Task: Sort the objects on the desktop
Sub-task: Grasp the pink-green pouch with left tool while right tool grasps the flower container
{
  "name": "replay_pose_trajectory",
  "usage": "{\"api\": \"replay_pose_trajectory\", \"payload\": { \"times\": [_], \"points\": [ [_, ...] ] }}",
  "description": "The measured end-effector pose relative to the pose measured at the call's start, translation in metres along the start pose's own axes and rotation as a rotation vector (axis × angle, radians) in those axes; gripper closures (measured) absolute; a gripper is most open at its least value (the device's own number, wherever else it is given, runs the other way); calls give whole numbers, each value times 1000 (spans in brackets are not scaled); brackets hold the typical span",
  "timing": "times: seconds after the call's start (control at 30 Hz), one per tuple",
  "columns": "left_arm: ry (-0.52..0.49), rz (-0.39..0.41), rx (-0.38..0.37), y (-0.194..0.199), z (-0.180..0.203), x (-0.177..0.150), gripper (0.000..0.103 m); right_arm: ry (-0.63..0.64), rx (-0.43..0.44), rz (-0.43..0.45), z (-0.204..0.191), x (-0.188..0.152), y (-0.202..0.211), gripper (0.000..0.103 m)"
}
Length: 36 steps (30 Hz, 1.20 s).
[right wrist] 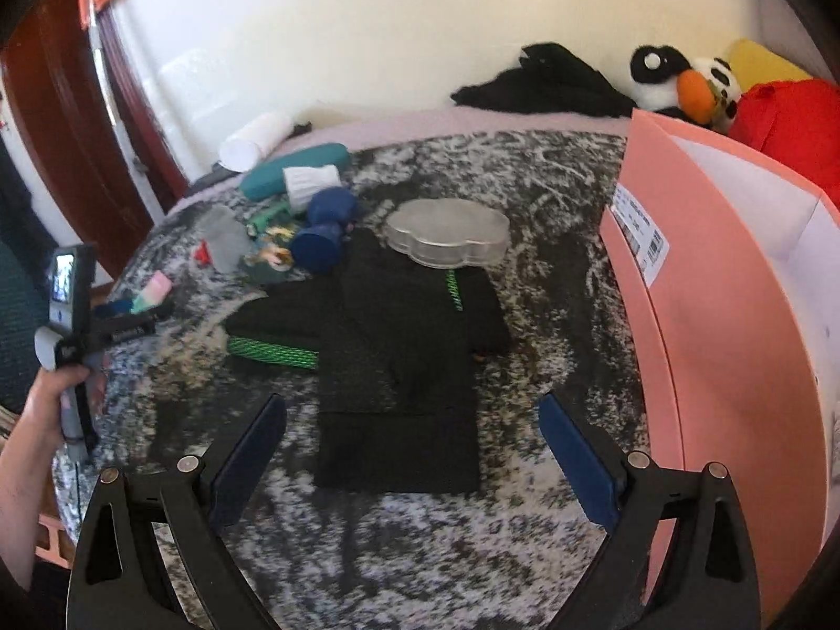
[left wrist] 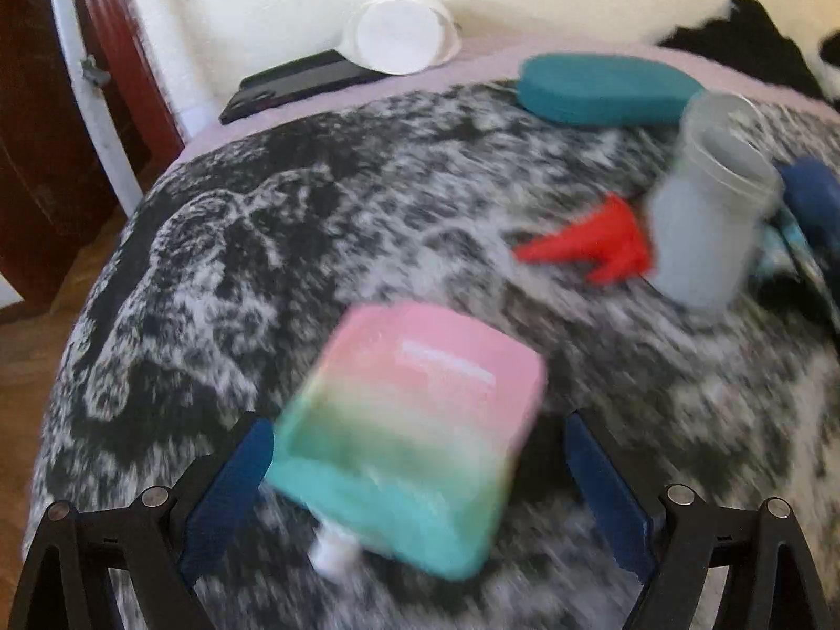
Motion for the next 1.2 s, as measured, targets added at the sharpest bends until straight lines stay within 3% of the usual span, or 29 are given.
{"api": "replay_pose_trajectory", "payload": {
  "times": [0.03, 0.07, 0.13, 0.2, 0.27, 0.3, 0.33, 0.63, 0.77, 0.87, 0.93, 1.13, 1.2],
  "points": [
    [33, 3, -37, -3, -4, 1, 22, -5, -5, 1, 3, 1, -1, 4],
    [58, 6, -63, -5, -7, 2, 26, -9, -9, 2, 7, 3, -3, 4],
    [60, 23, -58, -4, -10, 4, 43, -19, -6, 10, 11, 6, -6, 4],
    [48, 32, -46, 2, -8, 7, 57, -10, 4, -4, 12, 8, -11, 12],
    [41, 37, -35, 7, -7, 10, 61, 1, 10, -19, 11, 8, -17, 16],
    [40, 43, -35, 11, -7, 12, 73, 4, 10, -28, 11, 7, -19, 16],
    [39, 50, -32, 15, -7, 14, 77, 8, 11, -37, 10, 6, -22, 16],
    [51, 73, -90, 40, -1, 16, 83, -13, 24, -97, 3, -4, -55, 13],
    [43, 82, -110, 48, 5, 18, 83, 6, 20, -79, -6, 3, -69, 12],
    [33, 95, -122, 57, 10, 20, 83, 14, 3, -102, -10, 3, -82, 20],
    [39, 105, -131, 64, 11, 20, 83, -4, 6, -113, -12, 2, -86, 19],
    [57, 126, -151, 80, 9, 23, 83, -107, 59, -31, -3, 28, -72, 14],
    [60, 131, -152, 81, 8, 24, 83, -138, 28, 20, 9, 45, -73, 8]
  ]
}}
Point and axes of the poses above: each gripper's, at about its wrist camera, not at the fingertips, and y roughly against the way its jaws point, z to its right, x to its top, the point moved 8 cm from there along -y, roughly the way its jaws point, and after that the axes turned 1 degree about -z, right-handed, at the moved point
